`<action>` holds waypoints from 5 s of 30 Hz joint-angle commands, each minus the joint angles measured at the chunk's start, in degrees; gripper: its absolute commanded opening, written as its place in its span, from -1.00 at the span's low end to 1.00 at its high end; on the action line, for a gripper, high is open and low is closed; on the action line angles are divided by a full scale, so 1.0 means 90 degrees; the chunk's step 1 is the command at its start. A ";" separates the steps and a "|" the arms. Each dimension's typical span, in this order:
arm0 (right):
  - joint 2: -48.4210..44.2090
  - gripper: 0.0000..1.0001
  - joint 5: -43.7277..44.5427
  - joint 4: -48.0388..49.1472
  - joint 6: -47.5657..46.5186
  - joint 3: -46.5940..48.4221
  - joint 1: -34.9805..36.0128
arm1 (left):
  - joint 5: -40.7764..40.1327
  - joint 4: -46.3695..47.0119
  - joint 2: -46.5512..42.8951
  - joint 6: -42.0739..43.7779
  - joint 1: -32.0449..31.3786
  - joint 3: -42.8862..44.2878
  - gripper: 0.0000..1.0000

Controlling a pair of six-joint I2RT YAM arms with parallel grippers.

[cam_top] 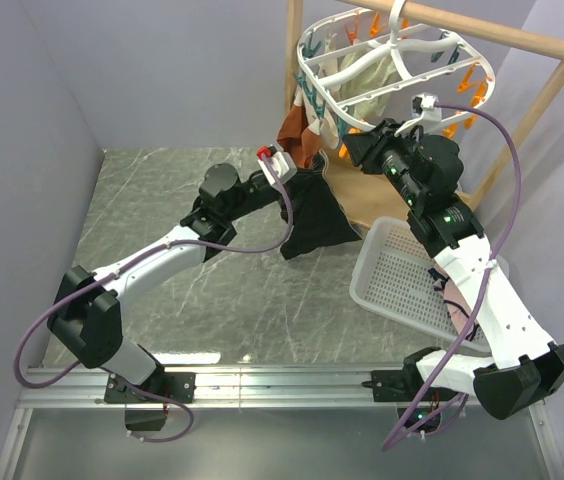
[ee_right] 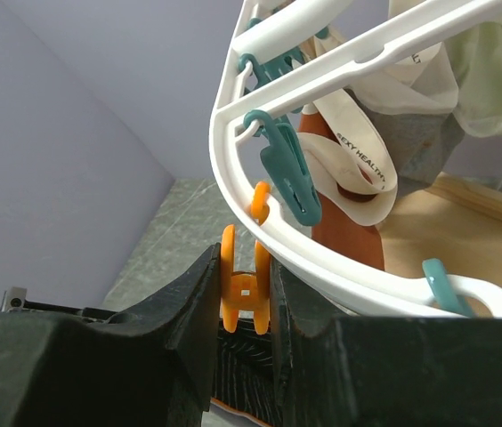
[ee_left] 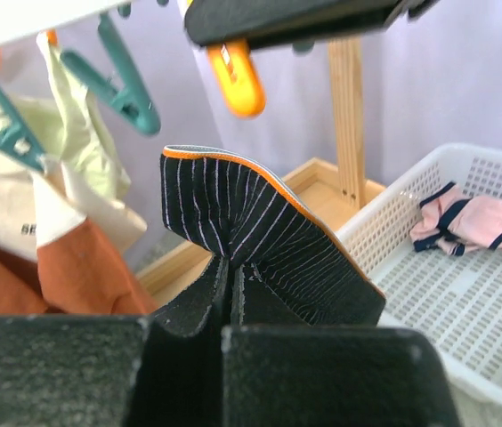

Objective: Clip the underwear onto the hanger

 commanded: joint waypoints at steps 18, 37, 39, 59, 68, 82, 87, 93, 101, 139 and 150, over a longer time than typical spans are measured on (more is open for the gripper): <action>-0.0166 -1.00 -0.0529 0.0398 0.0248 -0.0227 0.0029 | 0.0222 -0.0020 0.0630 -0.0456 -0.0246 0.1039 -0.99; -0.0195 -1.00 -0.0626 0.0388 0.0199 -0.0295 0.0029 | 0.0261 0.0069 0.0758 -0.0642 -0.0324 0.1195 -0.99; -0.0186 -1.00 -0.0646 0.0388 0.0218 -0.0276 0.0029 | 0.0309 0.0059 0.0767 -0.0642 -0.0315 0.1176 -0.99; -0.0195 -1.00 -0.0509 0.0300 -0.0006 -0.0324 0.0038 | 0.0358 0.0293 0.0758 -0.0944 -0.0305 0.1264 -0.99; -0.0244 -1.00 -0.0392 0.0281 -0.0084 -0.0334 0.0029 | 0.0407 0.0635 0.0670 -0.1081 -0.0285 0.1147 -0.99; -0.0254 -1.00 -0.0498 0.0310 -0.0036 -0.0315 -0.0010 | 0.0514 0.0538 0.0572 -0.1023 -0.0227 0.1000 -0.99; -0.0254 -1.00 -0.0617 0.0300 -0.0006 -0.0276 -0.0020 | 0.0495 0.0469 0.0630 -0.1091 -0.0178 0.1058 -1.00; -0.0234 -1.00 -0.0587 0.0242 -0.0045 -0.0275 -0.0010 | 0.0476 0.0567 0.0699 -0.1169 -0.0080 0.1225 -0.99; -0.0215 -1.00 -0.0587 0.0251 -0.0016 -0.0256 -0.0010 | 0.0495 0.0615 0.0748 -0.1208 -0.0070 0.1283 -0.99; 0.0039 -0.74 -0.0753 0.0183 0.0131 -0.0051 -0.0020 | 0.0446 0.0625 0.1285 -0.1306 -0.0197 0.2172 -0.99; 0.0098 -0.42 -0.0753 0.0154 0.0082 0.0008 -0.0030 | 0.0436 0.0664 0.1431 -0.1306 -0.0197 0.2357 -0.99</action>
